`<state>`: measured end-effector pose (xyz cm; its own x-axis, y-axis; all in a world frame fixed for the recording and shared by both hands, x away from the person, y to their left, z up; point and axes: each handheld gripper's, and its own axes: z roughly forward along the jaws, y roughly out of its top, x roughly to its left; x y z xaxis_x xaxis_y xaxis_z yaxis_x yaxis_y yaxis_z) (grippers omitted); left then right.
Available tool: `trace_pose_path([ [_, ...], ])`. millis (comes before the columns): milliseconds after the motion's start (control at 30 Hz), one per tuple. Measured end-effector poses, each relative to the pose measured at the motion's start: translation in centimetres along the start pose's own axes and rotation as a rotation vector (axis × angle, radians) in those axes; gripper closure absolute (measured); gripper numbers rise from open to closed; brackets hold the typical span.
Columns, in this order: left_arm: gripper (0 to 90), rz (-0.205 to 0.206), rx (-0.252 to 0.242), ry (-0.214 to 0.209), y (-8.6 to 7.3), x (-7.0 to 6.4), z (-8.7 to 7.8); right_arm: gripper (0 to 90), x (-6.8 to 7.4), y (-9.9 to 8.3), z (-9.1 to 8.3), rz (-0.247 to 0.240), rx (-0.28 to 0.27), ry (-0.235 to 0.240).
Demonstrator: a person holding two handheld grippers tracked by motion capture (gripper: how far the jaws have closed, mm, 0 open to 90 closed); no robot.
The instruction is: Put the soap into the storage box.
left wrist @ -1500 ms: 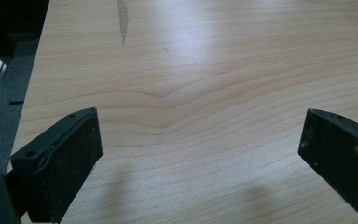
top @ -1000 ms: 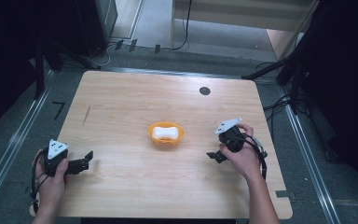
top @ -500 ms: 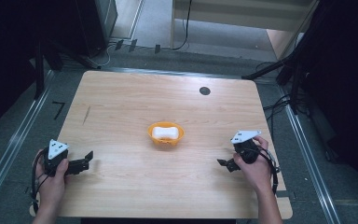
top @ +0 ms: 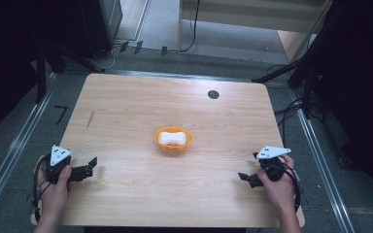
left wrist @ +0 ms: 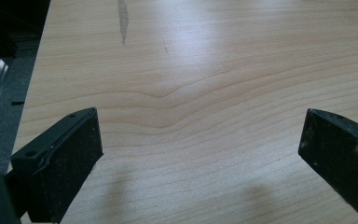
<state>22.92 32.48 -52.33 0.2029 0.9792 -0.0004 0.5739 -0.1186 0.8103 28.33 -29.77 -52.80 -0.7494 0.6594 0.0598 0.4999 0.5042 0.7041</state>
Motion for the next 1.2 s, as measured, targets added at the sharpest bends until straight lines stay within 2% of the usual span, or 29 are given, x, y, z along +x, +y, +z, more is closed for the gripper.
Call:
trace_pose_path([
  [133, 0.0, 0.002, -0.001, 0.001, 0.0, 0.0, 0.0, 0.0, -0.2, -1.0, -0.6, 0.027, -0.017, -0.007],
  [200, 0.0, 0.001, -0.001, 0.000, 0.0, 0.0, 0.0, 0.0, -0.4, -2.1, -1.2, 0.052, -0.029, -0.016],
  [333, 0.0, 0.003, 0.000, 0.000, 0.0, 0.0, 0.0, 0.0, -0.6, -3.3, -2.4, 0.081, -0.068, -0.021],
  [467, 0.0, 0.000, 0.000, -0.001, 0.0, 0.0, 0.0, 0.0, -0.5, -4.3, -3.2, 0.105, -0.107, -0.029],
  [500, 0.0, -0.001, 0.000, -0.001, 0.0, 0.0, 0.0, 0.0, -0.4, -5.1, -3.6, 0.118, -0.130, -0.031],
  [733, 0.0, -0.002, -0.001, -0.001, 0.0, 0.0, 0.0, 0.0, -0.1, -6.8, -4.7, 0.162, -0.165, -0.065],
  [767, 0.0, -0.002, 0.000, -0.001, 0.0, 0.0, 0.0, 0.0, -0.2, -7.4, -5.1, 0.182, -0.198, -0.096],
  [800, 0.0, -0.002, 0.000, -0.001, 0.0, 0.0, 0.0, 0.0, -0.2, -7.4, -5.1, 0.182, -0.198, -0.096],
  [833, 0.0, -0.002, 0.000, -0.001, 0.0, 0.0, 0.0, 0.0, -0.3, -7.9, -5.5, 0.202, -0.229, -0.130],
  [867, 0.0, -0.002, 0.000, -0.001, 0.0, 0.0, 0.0, 0.0, -0.3, -7.9, -5.5, 0.202, -0.229, -0.130],
  [900, 0.0, -0.005, -0.001, 0.001, 0.0, 0.0, 0.0, 0.0, -0.6, -8.3, -5.6, 0.237, -0.251, -0.155],
  [933, 0.0, -0.005, 0.000, 0.000, 0.0, 0.0, 0.0, 0.0, -0.6, -8.4, -5.6, 0.250, -0.264, -0.165],
  [1000, 0.0, -0.006, -0.001, -0.002, 0.0, 0.0, 0.0, 0.0, -0.9, -8.8, -5.6, 0.292, -0.298, -0.154],
  [1067, 0.0, -0.005, -0.001, -0.003, 0.0, 0.0, 0.0, 0.0, -1.0, -9.0, -5.7, 0.305, -0.312, -0.138],
  [1200, 0.0, -0.003, 0.000, -0.001, 0.0, 0.0, 0.0, 0.0, -1.0, -8.9, -5.6, 0.300, -0.309, -0.144],
])
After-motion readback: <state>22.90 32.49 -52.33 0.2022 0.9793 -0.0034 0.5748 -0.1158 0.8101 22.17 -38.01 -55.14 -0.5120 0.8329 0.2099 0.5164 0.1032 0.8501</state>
